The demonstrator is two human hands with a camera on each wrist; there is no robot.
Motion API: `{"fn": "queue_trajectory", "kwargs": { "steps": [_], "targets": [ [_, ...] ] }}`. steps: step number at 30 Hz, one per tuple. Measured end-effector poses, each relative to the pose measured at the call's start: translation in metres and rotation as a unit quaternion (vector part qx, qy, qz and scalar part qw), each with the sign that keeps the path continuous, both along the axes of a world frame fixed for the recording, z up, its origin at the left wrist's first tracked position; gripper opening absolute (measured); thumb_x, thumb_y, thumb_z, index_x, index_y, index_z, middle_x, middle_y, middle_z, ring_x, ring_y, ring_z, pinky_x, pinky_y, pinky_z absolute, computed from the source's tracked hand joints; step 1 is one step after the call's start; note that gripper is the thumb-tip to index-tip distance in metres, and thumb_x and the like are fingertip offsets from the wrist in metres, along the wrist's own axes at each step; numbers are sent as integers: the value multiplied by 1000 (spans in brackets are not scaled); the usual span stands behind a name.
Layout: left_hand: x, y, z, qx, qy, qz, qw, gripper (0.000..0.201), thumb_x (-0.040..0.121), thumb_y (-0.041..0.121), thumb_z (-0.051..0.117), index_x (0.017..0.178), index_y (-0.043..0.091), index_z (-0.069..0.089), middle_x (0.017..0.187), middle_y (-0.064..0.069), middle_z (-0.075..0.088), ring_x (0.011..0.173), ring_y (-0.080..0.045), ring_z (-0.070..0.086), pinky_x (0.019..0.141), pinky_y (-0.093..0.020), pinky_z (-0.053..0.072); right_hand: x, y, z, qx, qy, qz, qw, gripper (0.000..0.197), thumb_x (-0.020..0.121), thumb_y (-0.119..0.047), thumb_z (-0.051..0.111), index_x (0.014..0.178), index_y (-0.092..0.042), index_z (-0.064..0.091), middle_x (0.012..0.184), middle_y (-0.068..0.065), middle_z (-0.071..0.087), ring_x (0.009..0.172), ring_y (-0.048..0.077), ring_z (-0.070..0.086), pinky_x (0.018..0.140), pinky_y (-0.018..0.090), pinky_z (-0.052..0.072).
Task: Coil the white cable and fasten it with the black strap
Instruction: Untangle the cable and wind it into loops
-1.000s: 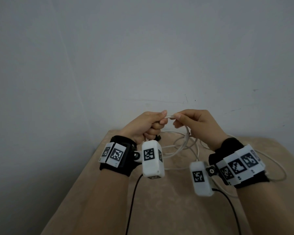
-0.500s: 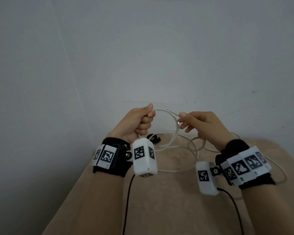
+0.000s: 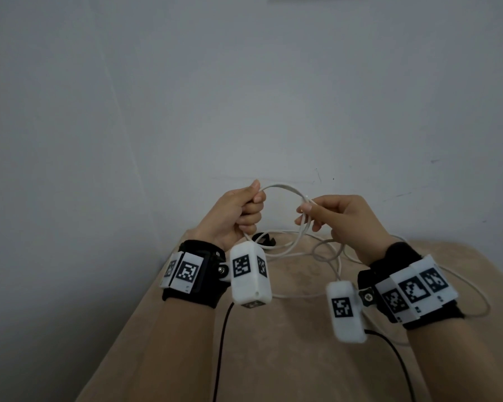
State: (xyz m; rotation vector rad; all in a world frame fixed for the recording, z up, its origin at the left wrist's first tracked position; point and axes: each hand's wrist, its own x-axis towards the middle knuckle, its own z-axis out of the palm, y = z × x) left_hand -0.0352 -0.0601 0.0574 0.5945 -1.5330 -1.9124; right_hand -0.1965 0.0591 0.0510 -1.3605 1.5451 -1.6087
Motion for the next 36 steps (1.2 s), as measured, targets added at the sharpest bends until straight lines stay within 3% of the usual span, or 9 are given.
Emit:
{"fn": "queue_trajectory", "kwargs": {
  "steps": [5,10,15,20,23,28,32,34,36],
  "targets": [
    [1,-1,-2,9,-13,-12,1000,39,101,36,39,67,17,40,48,10,24,37,-2,21,42,-16,15,0,0,0,-5,-13,5,1000,18,91,-8,60,90,6,70,82,15,71,45,-2,52,40,6,34],
    [2,0,-5,18,-43,-20,999,38,100,36,41,67,17,42,49,9,29,41,-5,31,46,-17,30,-6,-1,-4,9,7,6,1000,16,90,-16,62,84,-6,74,69,2,73,44,5,43,40,9,32],
    [1,2,-4,17,-85,-34,996,40,98,39,41,71,12,52,47,6,35,40,-7,37,44,-17,34,-6,-2,-5,22,64,31,997,18,90,-17,62,79,-10,75,61,-4,68,44,8,35,42,12,31],
    [-5,9,-3,-79,-177,-72,978,51,97,49,38,72,11,60,48,7,35,39,-7,29,42,-18,26,-2,-1,-5,73,196,54,976,30,90,-25,64,67,-7,72,36,-11,41,39,7,24,42,15,24],
    [-7,12,-1,-122,-222,-74,965,50,93,55,44,68,15,59,48,7,34,41,-8,26,43,-19,24,-2,-1,-3,80,219,59,971,30,90,-26,64,66,-8,71,34,-10,34,36,7,22,42,13,23],
    [-6,15,3,-163,-254,-70,951,45,89,53,53,63,16,53,48,8,33,40,-7,25,42,-18,23,0,0,0,64,237,65,967,30,90,-25,64,64,-11,70,36,-8,39,37,6,23,42,16,23],
    [-6,17,1,-214,-257,-74,939,38,91,45,57,64,18,61,48,7,35,39,-6,24,40,-17,20,1,-2,-2,59,238,74,967,29,90,-27,63,67,-13,73,52,14,56,42,8,28,44,16,26],
    [-6,16,0,-227,-239,-74,941,39,91,43,56,60,21,62,47,8,30,40,-6,20,41,-19,15,1,-2,-2,62,225,70,970,27,90,-25,63,69,-11,74,43,-2,52,38,5,27,43,13,25],
    [-7,15,0,-235,-219,-59,945,40,92,42,55,68,12,66,46,11,28,40,-6,18,41,-20,13,2,-2,-2,56,199,59,977,24,91,-23,62,72,-12,73,39,-13,51,36,5,30,43,10,27]
  ]
}}
